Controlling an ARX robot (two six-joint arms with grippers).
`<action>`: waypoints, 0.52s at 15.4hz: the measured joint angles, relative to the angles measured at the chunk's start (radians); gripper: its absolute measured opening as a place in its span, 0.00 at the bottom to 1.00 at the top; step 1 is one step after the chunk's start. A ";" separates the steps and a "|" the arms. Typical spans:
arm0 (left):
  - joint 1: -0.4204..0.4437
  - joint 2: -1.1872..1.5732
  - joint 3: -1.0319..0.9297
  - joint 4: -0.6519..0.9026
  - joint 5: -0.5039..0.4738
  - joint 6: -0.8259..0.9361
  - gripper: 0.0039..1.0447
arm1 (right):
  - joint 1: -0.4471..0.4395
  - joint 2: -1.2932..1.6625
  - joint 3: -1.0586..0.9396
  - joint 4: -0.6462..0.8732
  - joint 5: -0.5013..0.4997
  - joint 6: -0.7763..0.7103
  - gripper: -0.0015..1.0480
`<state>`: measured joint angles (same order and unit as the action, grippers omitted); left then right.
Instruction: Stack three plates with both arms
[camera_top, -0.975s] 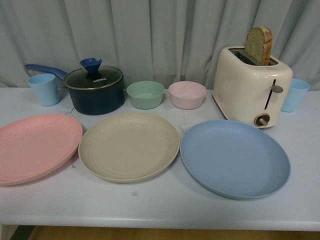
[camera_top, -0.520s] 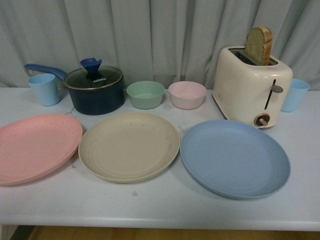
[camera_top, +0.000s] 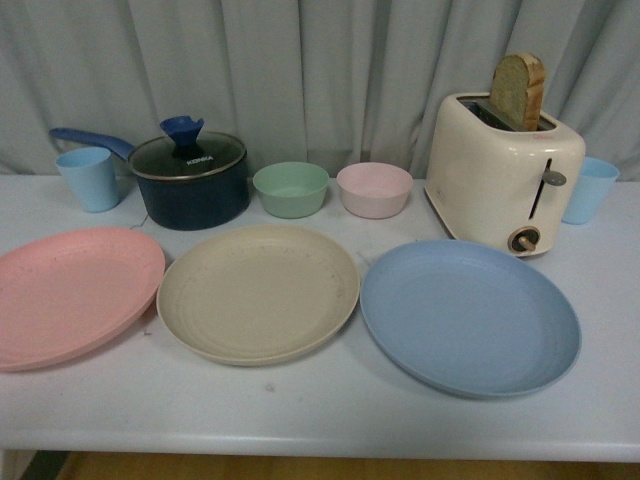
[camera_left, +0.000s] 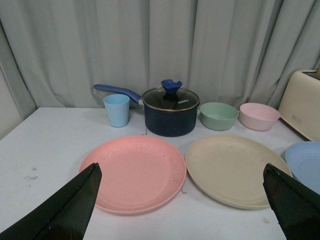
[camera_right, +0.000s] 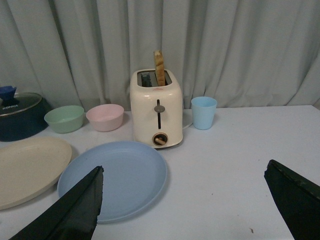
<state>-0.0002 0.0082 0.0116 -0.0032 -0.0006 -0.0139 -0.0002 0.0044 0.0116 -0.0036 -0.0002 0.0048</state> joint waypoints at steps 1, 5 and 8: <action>0.000 0.000 0.000 0.000 0.000 0.000 0.94 | 0.000 0.000 0.000 0.000 0.000 0.000 0.94; 0.000 0.000 0.000 0.000 0.000 0.000 0.94 | 0.000 0.000 0.000 0.000 0.000 0.000 0.94; 0.000 0.000 0.000 0.000 0.000 0.000 0.94 | 0.000 0.000 0.000 0.000 0.000 0.000 0.94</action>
<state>-0.0002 0.0082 0.0116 -0.0032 -0.0006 -0.0139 -0.0002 0.0044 0.0116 -0.0036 -0.0002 0.0048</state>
